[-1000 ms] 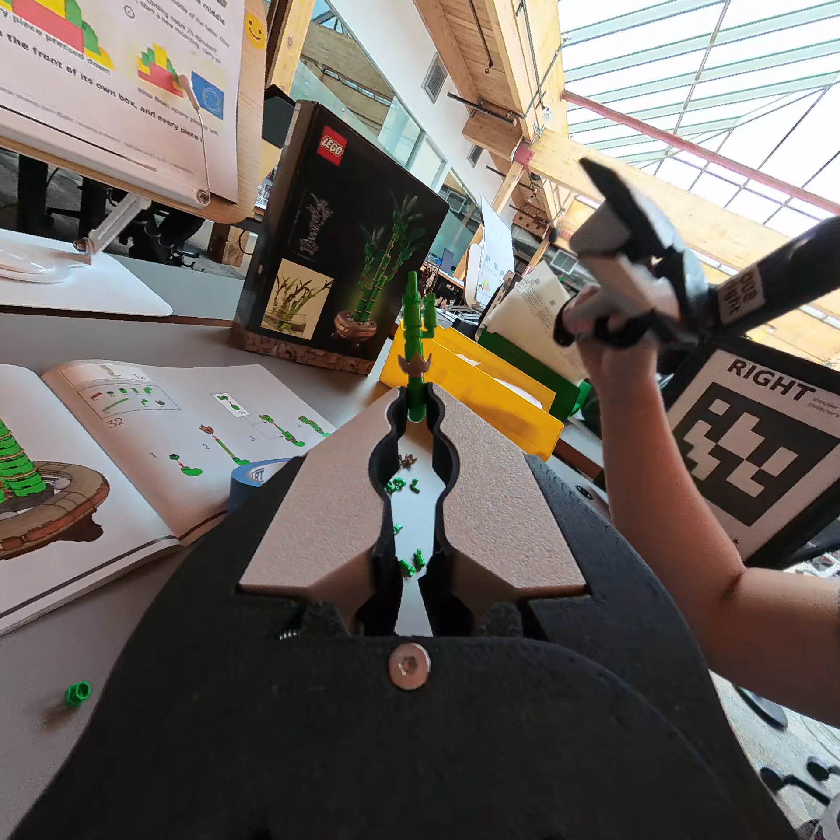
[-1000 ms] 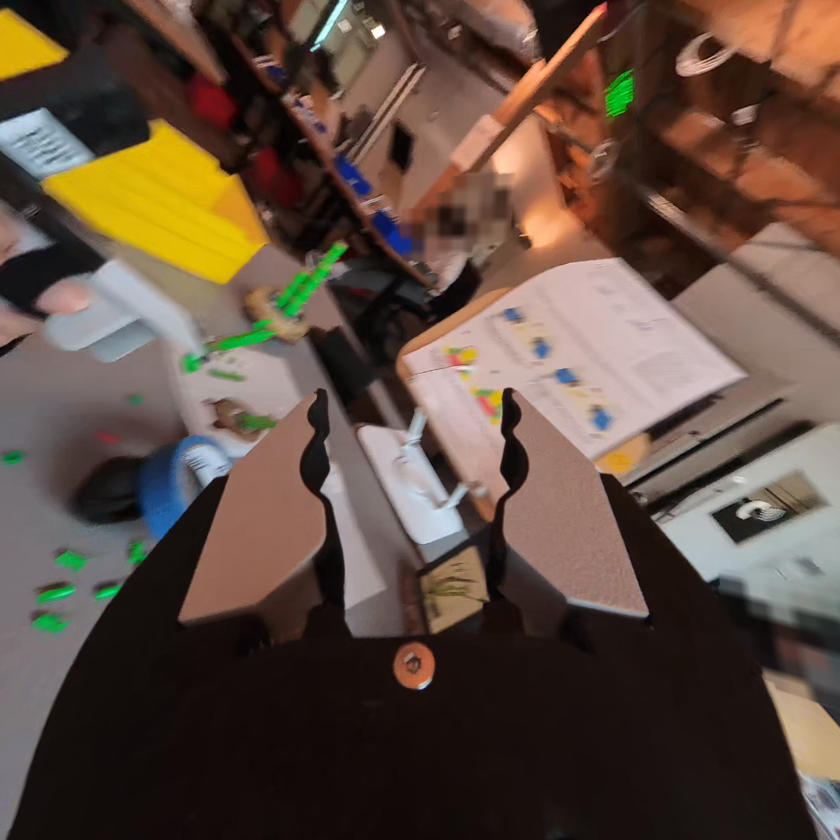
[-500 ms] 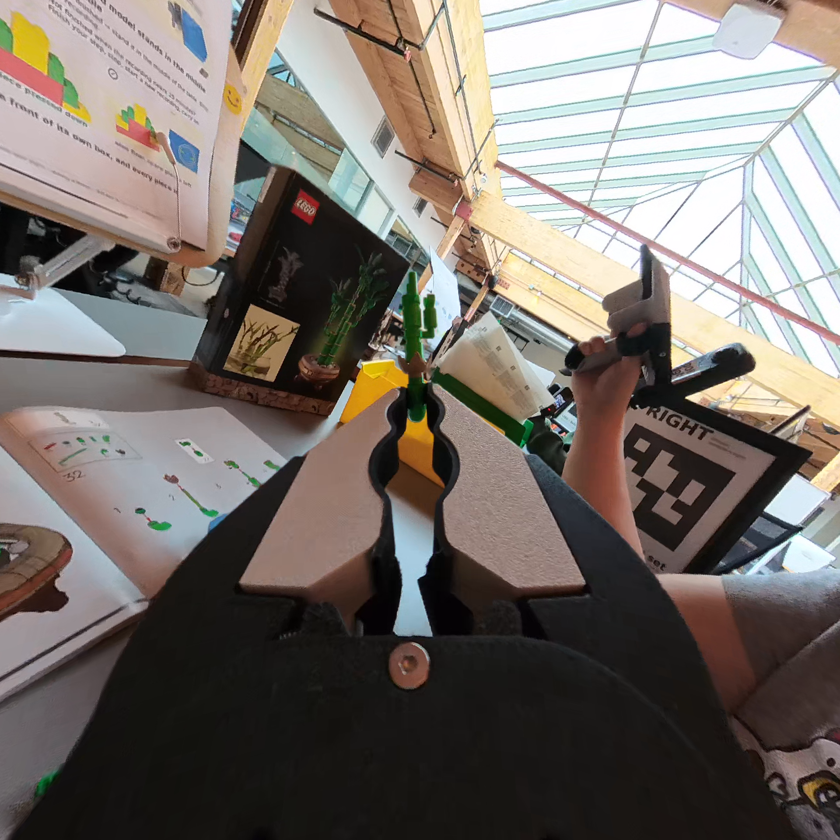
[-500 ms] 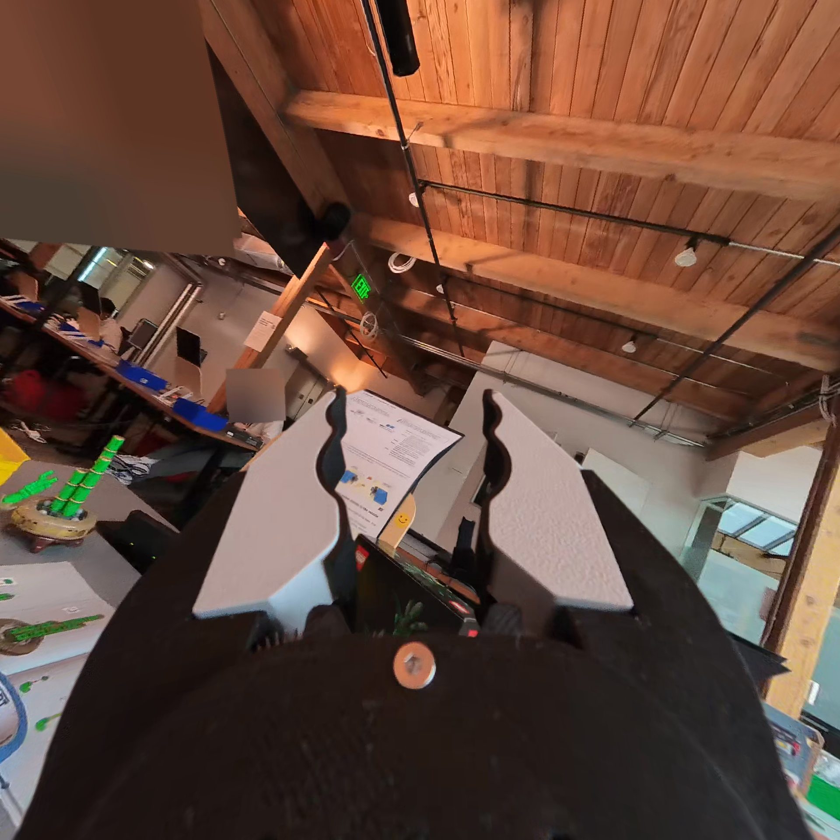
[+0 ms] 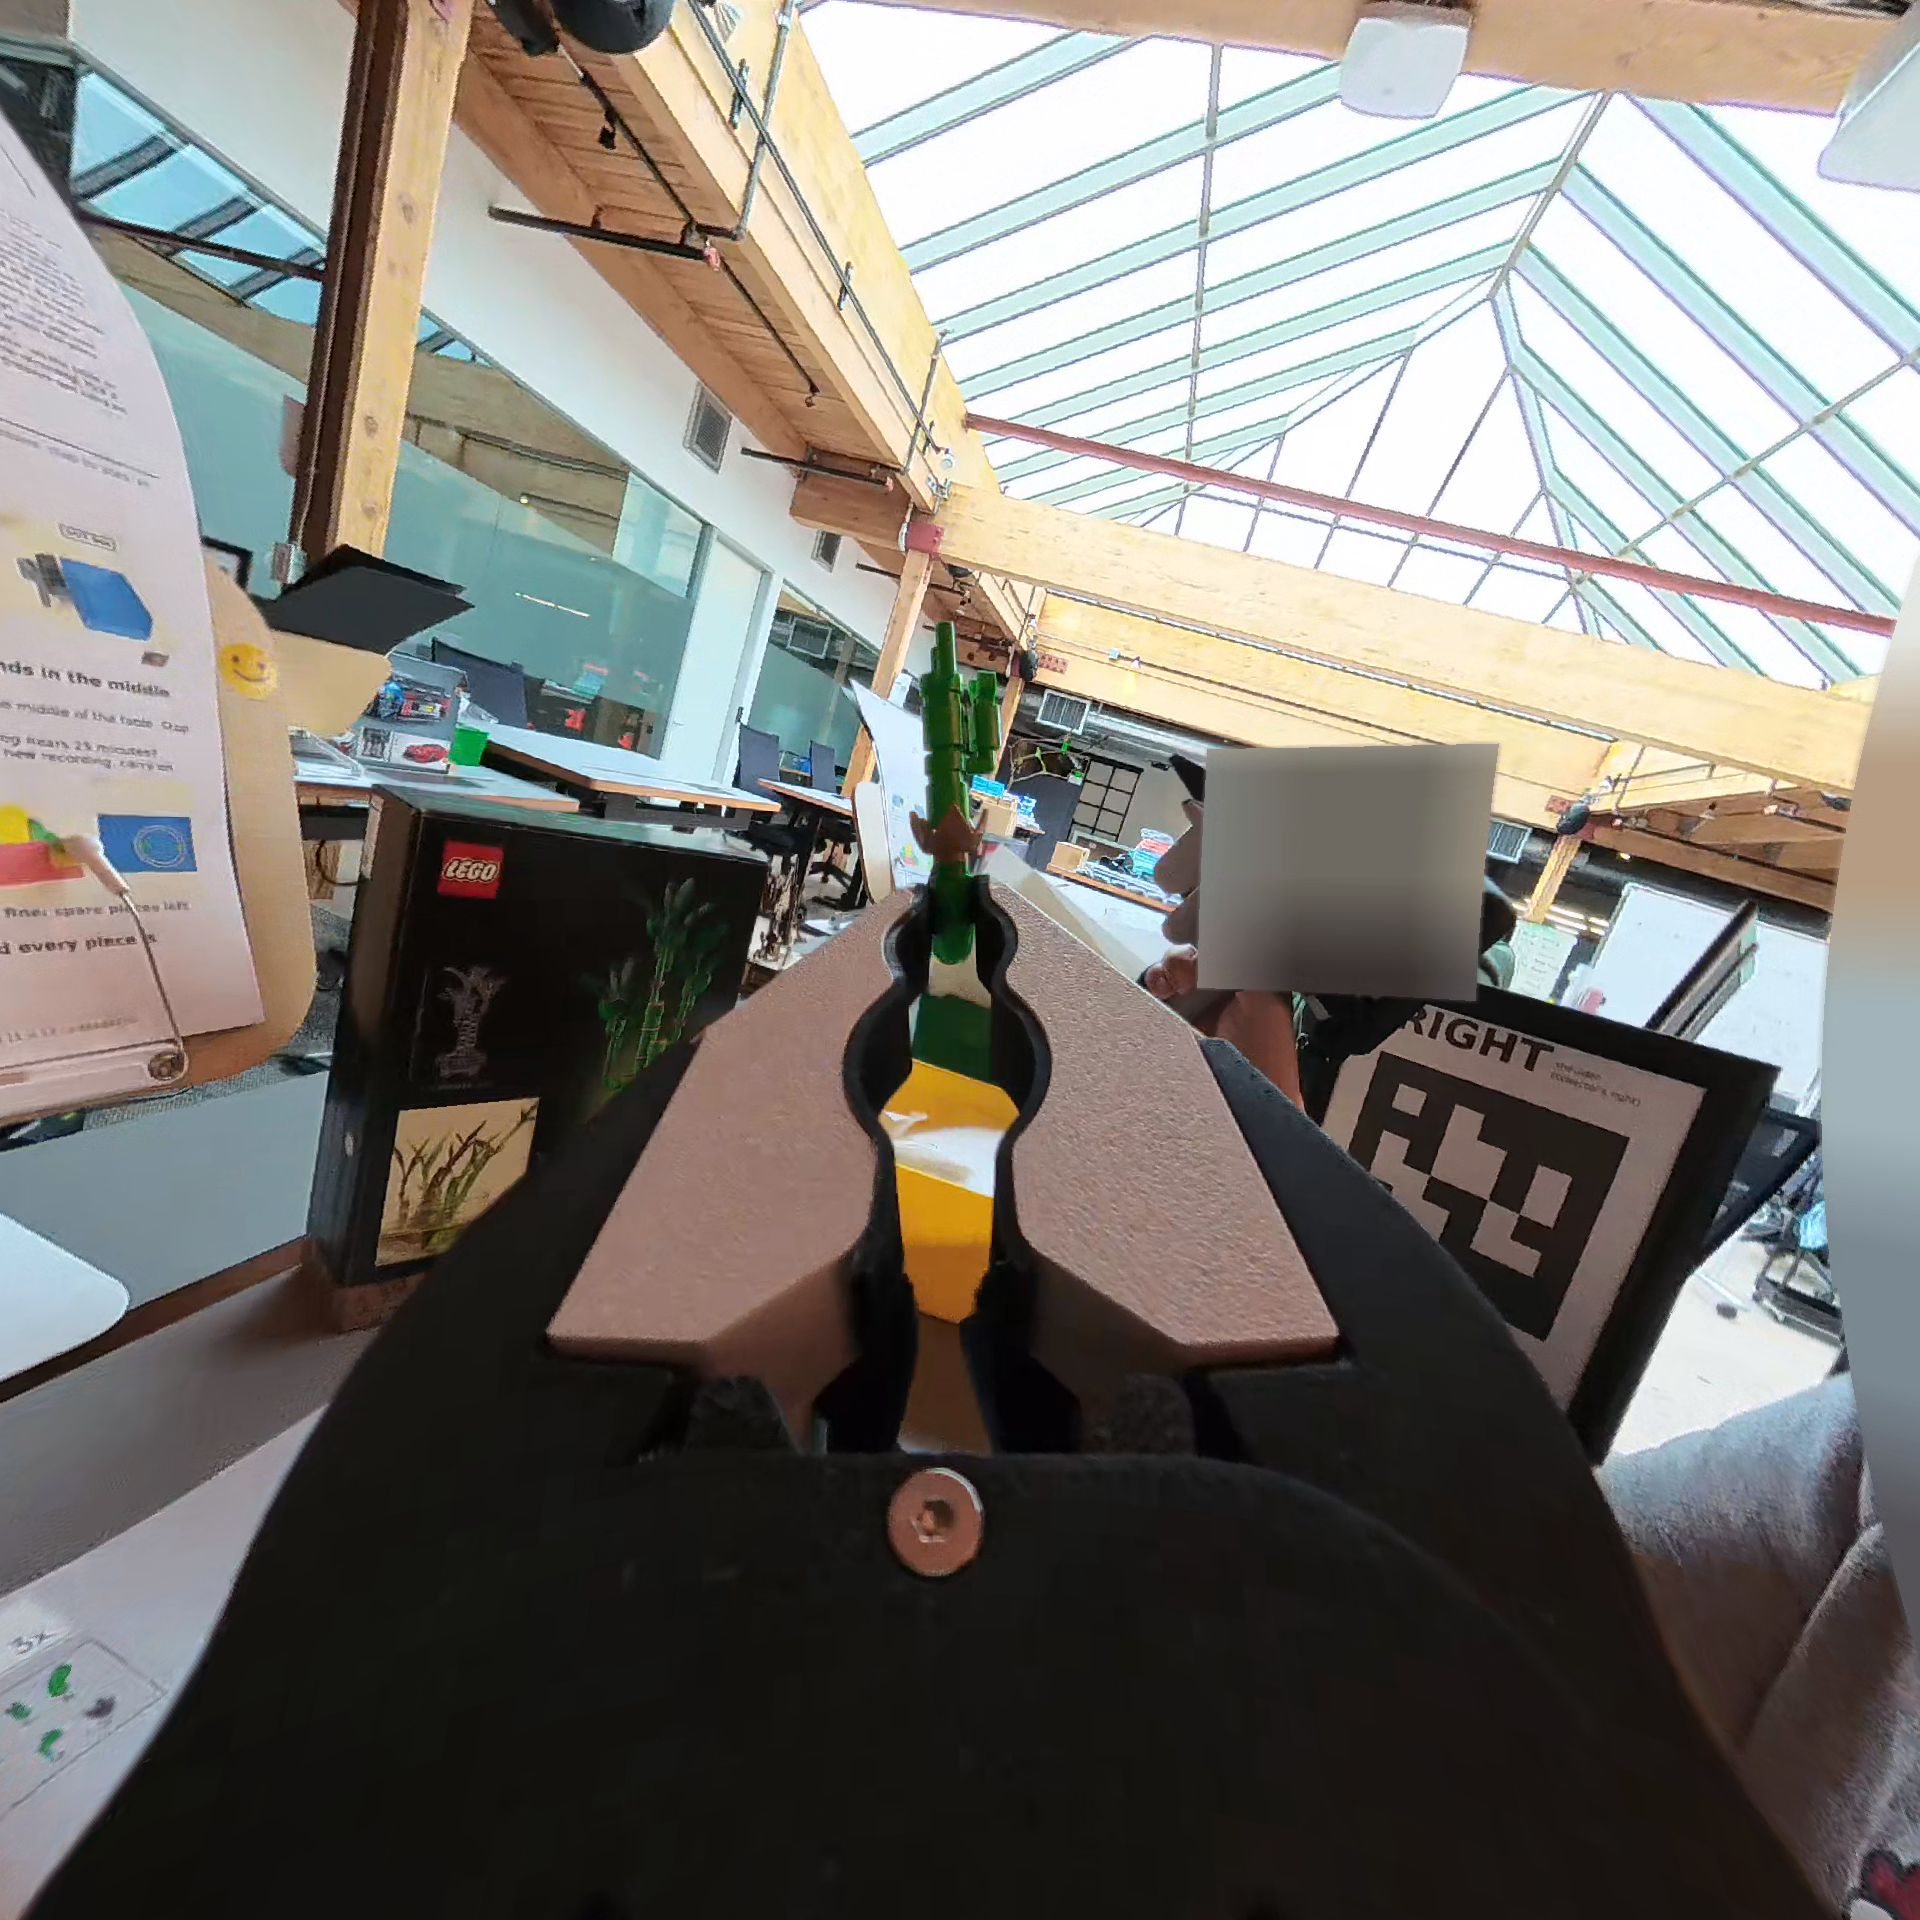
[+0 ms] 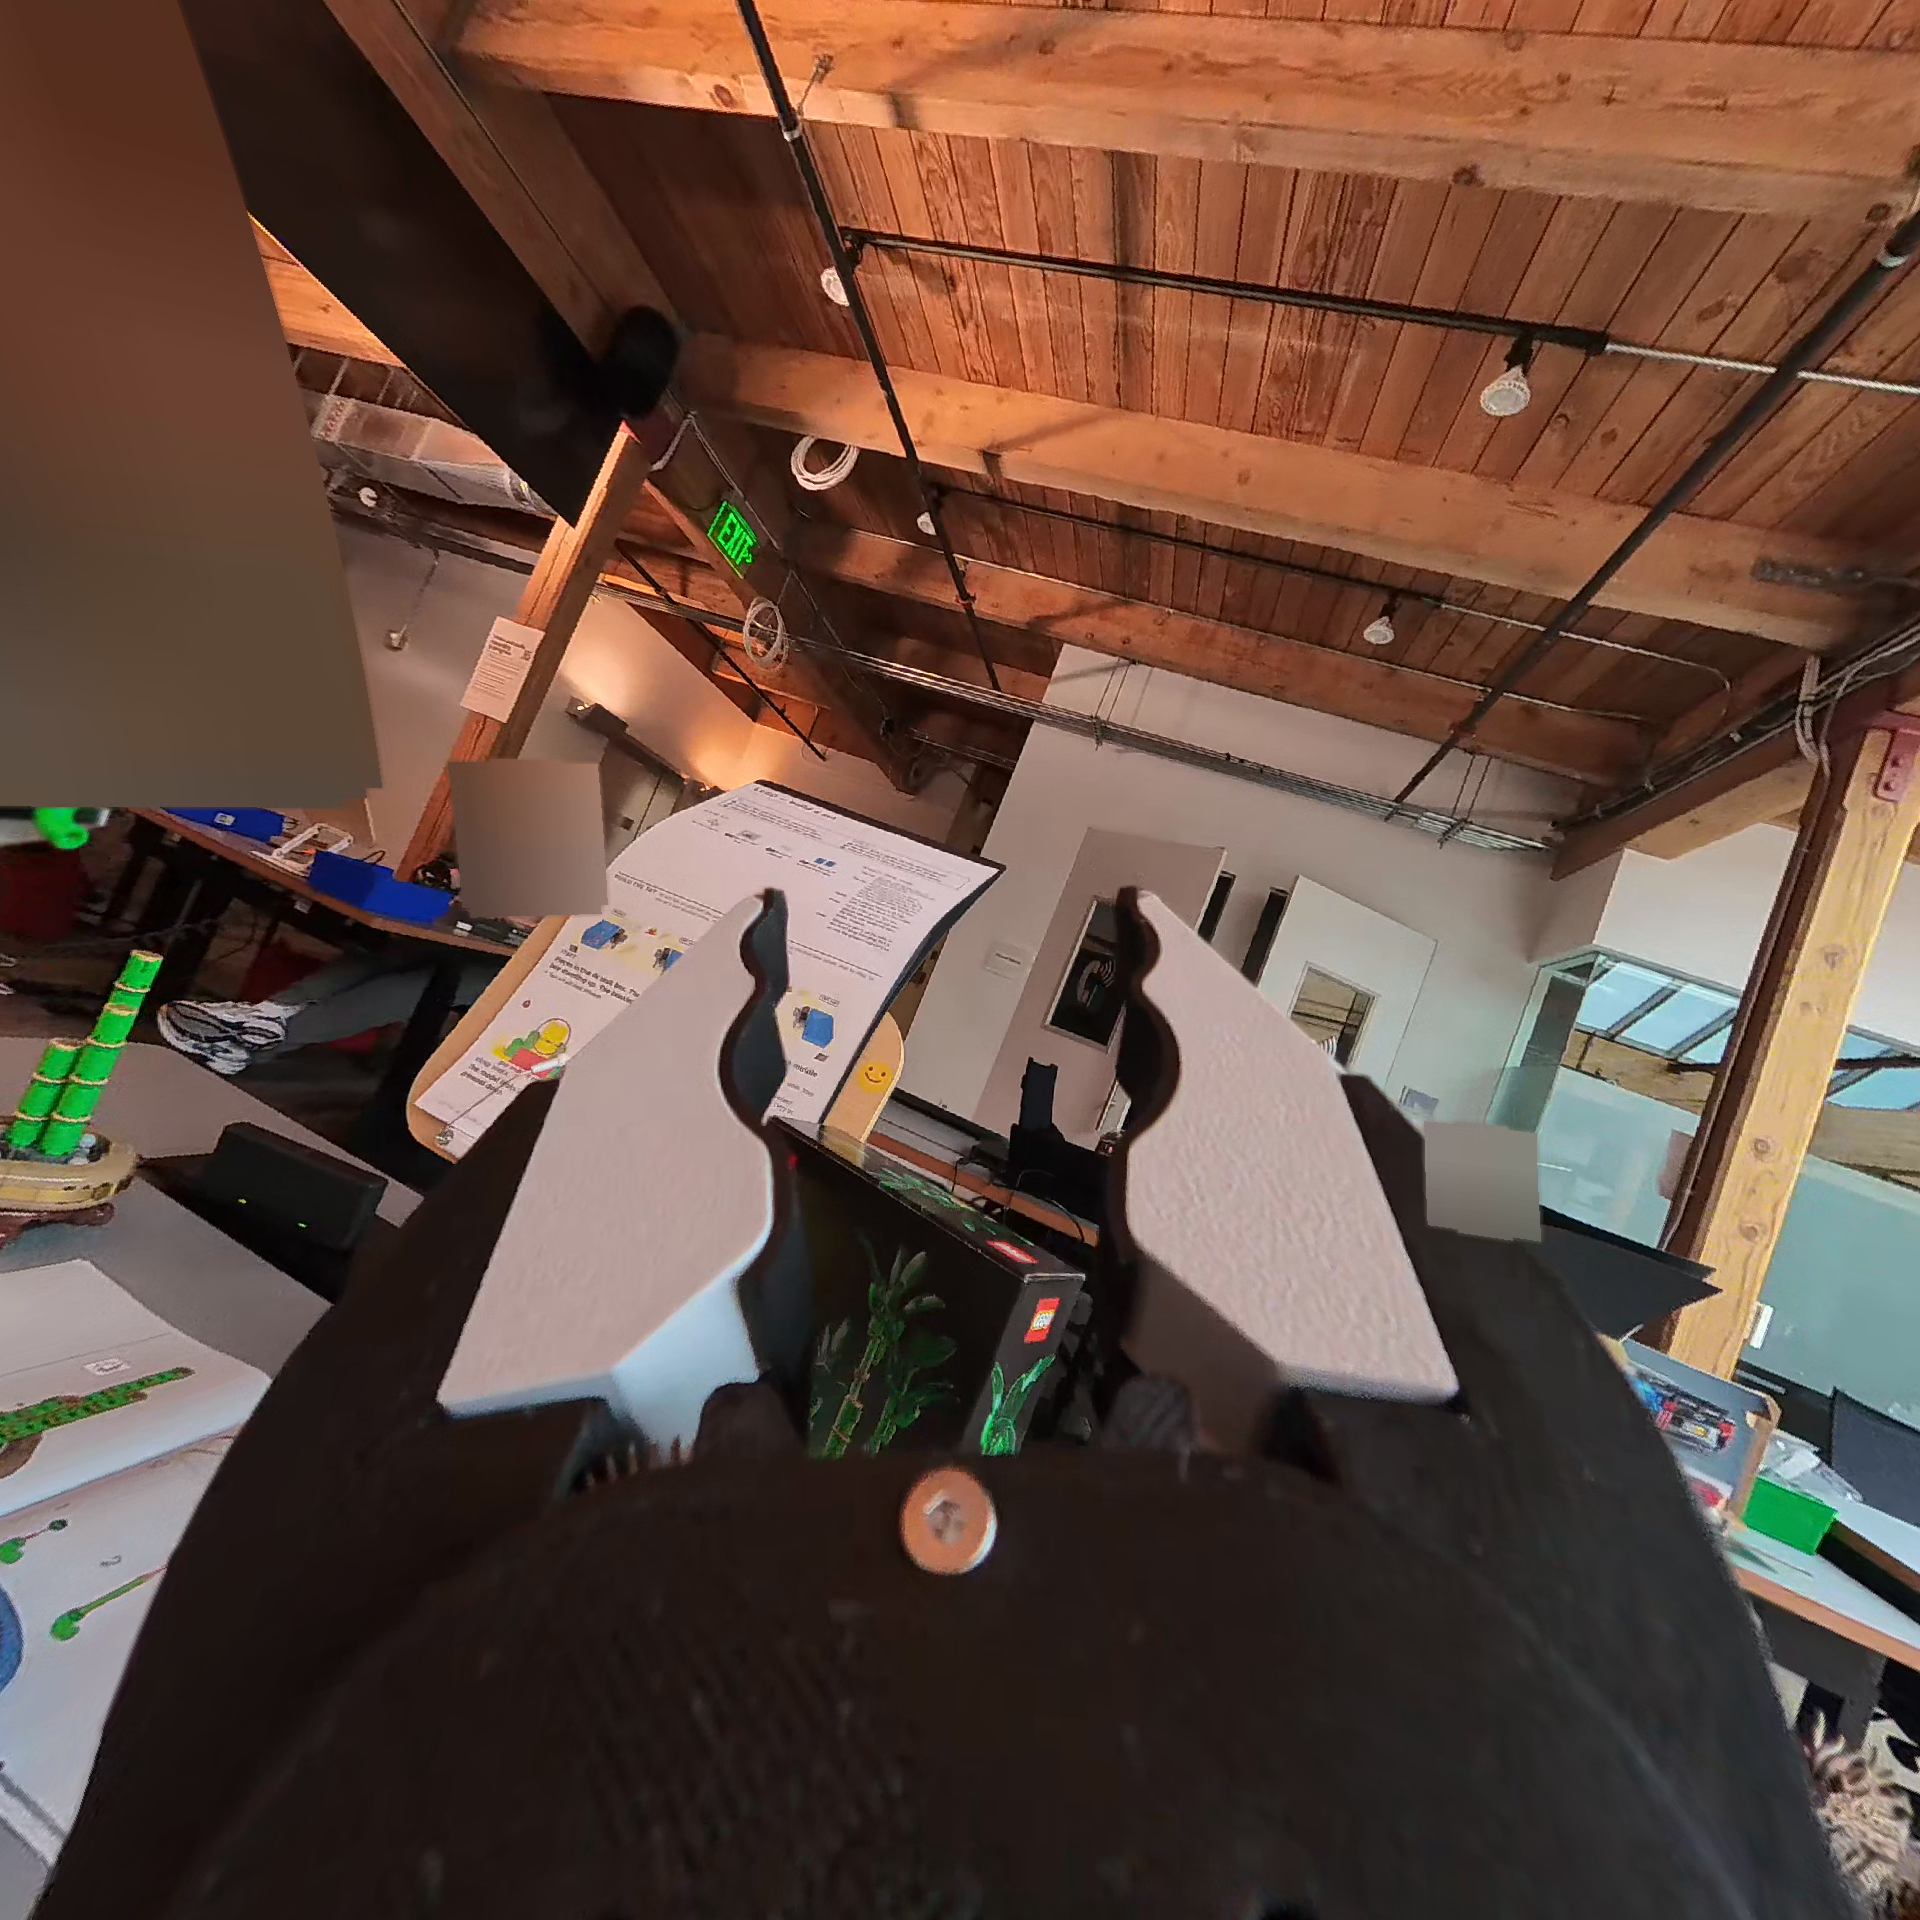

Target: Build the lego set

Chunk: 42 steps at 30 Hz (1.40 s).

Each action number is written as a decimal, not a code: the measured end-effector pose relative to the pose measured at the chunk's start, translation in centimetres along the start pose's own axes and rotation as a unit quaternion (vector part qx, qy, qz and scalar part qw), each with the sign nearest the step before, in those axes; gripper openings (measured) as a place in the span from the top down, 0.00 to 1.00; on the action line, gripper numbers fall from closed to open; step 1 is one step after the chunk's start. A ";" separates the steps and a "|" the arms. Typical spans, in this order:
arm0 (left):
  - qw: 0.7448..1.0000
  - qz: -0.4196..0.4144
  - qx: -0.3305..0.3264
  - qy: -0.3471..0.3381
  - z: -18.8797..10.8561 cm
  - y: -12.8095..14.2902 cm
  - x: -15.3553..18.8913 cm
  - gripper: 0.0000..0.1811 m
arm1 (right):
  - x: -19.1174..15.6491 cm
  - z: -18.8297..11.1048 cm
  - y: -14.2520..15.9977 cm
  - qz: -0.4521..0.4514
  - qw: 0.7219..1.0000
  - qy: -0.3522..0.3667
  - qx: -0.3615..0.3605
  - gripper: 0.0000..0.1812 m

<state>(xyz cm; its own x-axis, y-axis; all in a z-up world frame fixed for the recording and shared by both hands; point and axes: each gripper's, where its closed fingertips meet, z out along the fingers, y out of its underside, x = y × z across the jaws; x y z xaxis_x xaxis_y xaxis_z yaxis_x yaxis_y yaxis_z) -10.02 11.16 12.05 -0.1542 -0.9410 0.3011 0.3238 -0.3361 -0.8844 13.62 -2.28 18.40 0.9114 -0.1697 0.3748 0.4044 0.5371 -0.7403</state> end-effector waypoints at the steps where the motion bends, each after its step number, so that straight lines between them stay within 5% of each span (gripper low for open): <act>1: 1.000 -0.001 -0.004 0.001 0.2 -0.1 -0.1 0.97 | -0.1 0.2 0.1 0.001 1.000 0.000 -0.004 0.66; 10: 0.998 -0.058 -0.036 0.002 -1.1 2.1 -3.3 0.97 | -5.5 2.8 -0.7 -0.037 0.995 -0.094 0.017 0.65; 18: 0.994 0.028 -0.076 -0.070 -1.9 2.1 -4.6 0.97 | -11.7 4.9 -1.8 -0.098 0.981 -0.166 0.005 0.55; 21: 0.994 0.041 -0.075 -0.071 -2.0 1.8 -4.3 0.97 | -10.6 5.3 -1.2 -0.171 0.978 -0.109 -0.044 0.44; 25: 0.991 0.066 -0.078 -0.082 -2.2 1.7 -4.4 0.97 | -8.1 4.3 -1.0 -0.250 0.962 -0.048 -0.094 0.43; 42: 0.996 0.077 -0.050 -0.009 -0.2 3.4 -1.3 0.97 | -11.0 5.4 -0.7 -0.265 0.956 -0.087 -0.090 0.42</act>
<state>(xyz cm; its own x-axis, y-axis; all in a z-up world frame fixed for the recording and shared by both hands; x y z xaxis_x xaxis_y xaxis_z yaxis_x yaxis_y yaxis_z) -8.87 11.24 8.57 -0.0928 -0.9820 0.1643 0.2476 -0.1826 -0.9515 2.91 3.69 17.84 0.5552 -0.2297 0.7993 0.8265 0.2598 -0.4994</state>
